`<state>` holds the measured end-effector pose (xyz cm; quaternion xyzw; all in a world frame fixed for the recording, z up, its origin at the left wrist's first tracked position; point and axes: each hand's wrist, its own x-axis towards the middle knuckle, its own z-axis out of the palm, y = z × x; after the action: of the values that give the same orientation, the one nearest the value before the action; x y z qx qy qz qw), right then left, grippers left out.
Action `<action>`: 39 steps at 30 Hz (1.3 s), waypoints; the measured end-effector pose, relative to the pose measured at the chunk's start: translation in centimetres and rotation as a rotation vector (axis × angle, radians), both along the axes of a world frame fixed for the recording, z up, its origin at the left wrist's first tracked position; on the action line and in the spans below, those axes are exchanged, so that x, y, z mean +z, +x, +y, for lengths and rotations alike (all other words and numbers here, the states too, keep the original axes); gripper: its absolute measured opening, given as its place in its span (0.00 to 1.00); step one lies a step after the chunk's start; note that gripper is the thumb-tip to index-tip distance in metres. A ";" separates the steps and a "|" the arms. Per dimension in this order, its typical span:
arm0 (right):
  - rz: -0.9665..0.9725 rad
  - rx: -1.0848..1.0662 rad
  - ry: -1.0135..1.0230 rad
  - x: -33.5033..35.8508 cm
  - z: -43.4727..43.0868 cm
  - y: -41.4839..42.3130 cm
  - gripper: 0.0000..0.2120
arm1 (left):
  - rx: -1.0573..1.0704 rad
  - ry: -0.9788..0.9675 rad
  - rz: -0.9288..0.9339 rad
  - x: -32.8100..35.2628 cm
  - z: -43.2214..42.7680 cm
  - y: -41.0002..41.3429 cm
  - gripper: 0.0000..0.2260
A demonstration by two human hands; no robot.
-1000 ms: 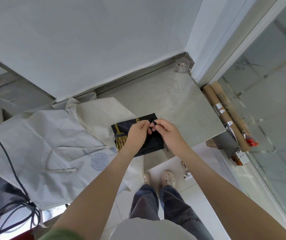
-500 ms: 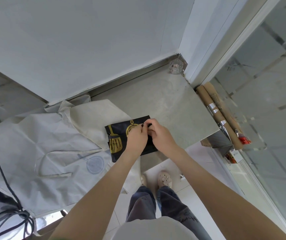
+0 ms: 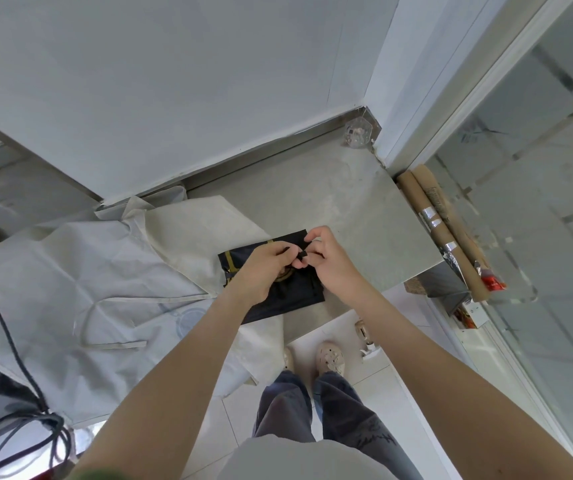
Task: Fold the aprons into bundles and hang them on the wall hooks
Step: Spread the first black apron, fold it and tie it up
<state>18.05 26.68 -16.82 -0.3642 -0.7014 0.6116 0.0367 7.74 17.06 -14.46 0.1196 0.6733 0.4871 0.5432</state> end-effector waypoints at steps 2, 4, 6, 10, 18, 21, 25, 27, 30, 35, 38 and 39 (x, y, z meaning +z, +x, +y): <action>-0.010 0.018 -0.022 -0.1 -0.1 -0.2 0.11 | -0.094 -0.029 0.053 0.7 0.0 -0.7 0.08; -0.029 0.009 -0.073 -0.2 -0.1 -0.2 0.10 | -0.169 -0.060 0.098 1.1 0.0 -1.2 0.04; -0.046 -0.010 -0.139 -0.1 0.2 0.0 0.08 | -0.221 -0.083 0.180 1.0 0.0 -1.3 0.03; 0.015 -0.113 -0.299 0.3 0.7 0.3 0.08 | -0.324 -0.197 0.601 0.7 1.3 -0.7 0.02; 0.026 -0.205 -0.459 1.1 1.5 0.0 0.06 | -0.518 -0.391 1.314 1.3 2.3 2.4 0.11; -0.044 -0.255 -0.485 1.9 2.0 -0.8 0.10 | -0.402 -0.243 1.367 1.0 2.2 2.3 0.08; -0.093 -0.183 -0.527 2.0 2.4 -0.7 0.11 | -0.436 0.020 1.565 -0.5 1.9 1.2 0.18; -0.053 -0.165 -0.575 1.6 2.5 -0.4 0.09 | -0.441 0.078 1.579 -0.8 1.5 1.0 0.21; -0.012 -0.195 -0.613 1.2 2.5 0.1 0.08 | -0.410 0.133 1.596 -1.7 0.9 0.9 0.22; 0.032 -0.240 -0.634 0.9 2.2 -0.1 0.11 | -0.284 0.212 1.536 -2.7 0.4 1.0 0.05; 0.001 -0.235 -0.601 0.8 2.2 0.0 0.11 | -0.225 0.240 1.478 -3.1 0.4 1.2 0.03; -0.031 -0.235 -0.575 0.7 2.2 0.0 0.11 | -0.183 0.186 1.427 -3.2 0.3 1.4 0.04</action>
<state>18.02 28.85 -16.14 -0.4476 -0.4532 0.7709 -0.0082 9.13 17.36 -17.69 0.5098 0.8068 0.2986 -0.0022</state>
